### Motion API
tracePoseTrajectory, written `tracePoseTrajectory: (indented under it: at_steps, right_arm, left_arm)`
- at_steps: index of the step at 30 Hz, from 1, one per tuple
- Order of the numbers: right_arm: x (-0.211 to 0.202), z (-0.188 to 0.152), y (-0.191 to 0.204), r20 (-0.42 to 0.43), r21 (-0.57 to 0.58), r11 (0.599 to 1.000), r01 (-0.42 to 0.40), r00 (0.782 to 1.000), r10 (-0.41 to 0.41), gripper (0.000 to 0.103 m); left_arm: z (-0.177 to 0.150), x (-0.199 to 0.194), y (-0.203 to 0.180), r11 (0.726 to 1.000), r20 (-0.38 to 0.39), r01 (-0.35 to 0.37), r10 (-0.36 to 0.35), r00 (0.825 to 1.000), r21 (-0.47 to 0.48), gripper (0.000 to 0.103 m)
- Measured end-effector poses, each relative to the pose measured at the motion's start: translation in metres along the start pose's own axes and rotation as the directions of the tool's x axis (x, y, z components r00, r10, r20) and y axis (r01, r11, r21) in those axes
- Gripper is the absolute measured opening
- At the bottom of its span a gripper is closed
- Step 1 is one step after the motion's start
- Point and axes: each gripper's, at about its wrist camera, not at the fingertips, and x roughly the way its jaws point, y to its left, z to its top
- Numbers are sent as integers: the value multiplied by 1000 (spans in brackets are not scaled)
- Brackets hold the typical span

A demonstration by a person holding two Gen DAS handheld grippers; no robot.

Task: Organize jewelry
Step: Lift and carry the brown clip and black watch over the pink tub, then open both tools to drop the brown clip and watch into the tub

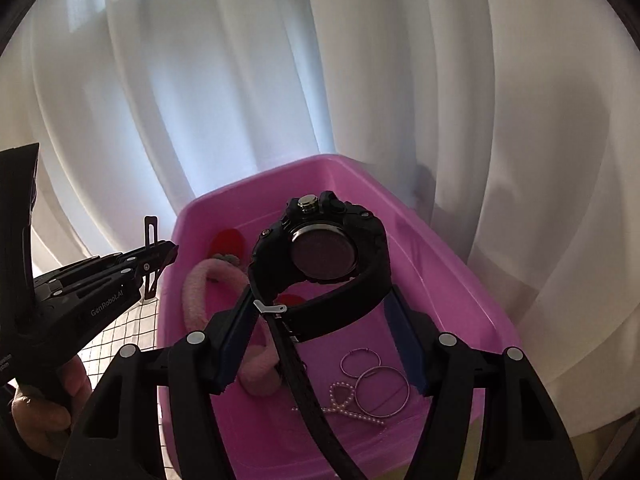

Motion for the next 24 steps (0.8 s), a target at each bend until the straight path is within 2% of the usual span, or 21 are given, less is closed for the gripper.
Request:
tracePoseTrajectory:
  at_steps: [8, 18, 19, 21, 22, 23, 24]
  right_arm:
    - [18, -2, -12, -42, 19, 1000, -16, 999, 16, 62]
    - [38, -5, -17, -81, 27, 999, -26, 996, 28, 62]
    - [39, -4, -17, -87, 29, 999, -24, 996, 27, 62]
    - [40, -3, -19, -101, 43, 999, -25, 994, 29, 62]
    - [41, -3, -20, -110, 54, 998, -30, 993, 35, 63]
    - [42, -3, -21, -115, 66, 997, -31, 993, 39, 63]
    - [41, -2, -22, -110, 76, 996, -37, 993, 45, 65]
  left_arm:
    - [3, 35, -15, 999, -71, -35, 35, 997, 12, 4]
    - [5, 43, -13, 998, -105, -68, 69, 992, 18, 7]
    - [5, 43, -14, 998, -105, -68, 69, 992, 18, 12]
    - [6, 43, -14, 997, -101, -76, 77, 992, 20, 37]
    - [6, 41, -14, 996, -93, -86, 87, 992, 19, 63]
    - [7, 39, -13, 996, -78, -90, 91, 993, 14, 81]
    - [7, 35, -12, 996, -63, -91, 91, 994, 11, 84]
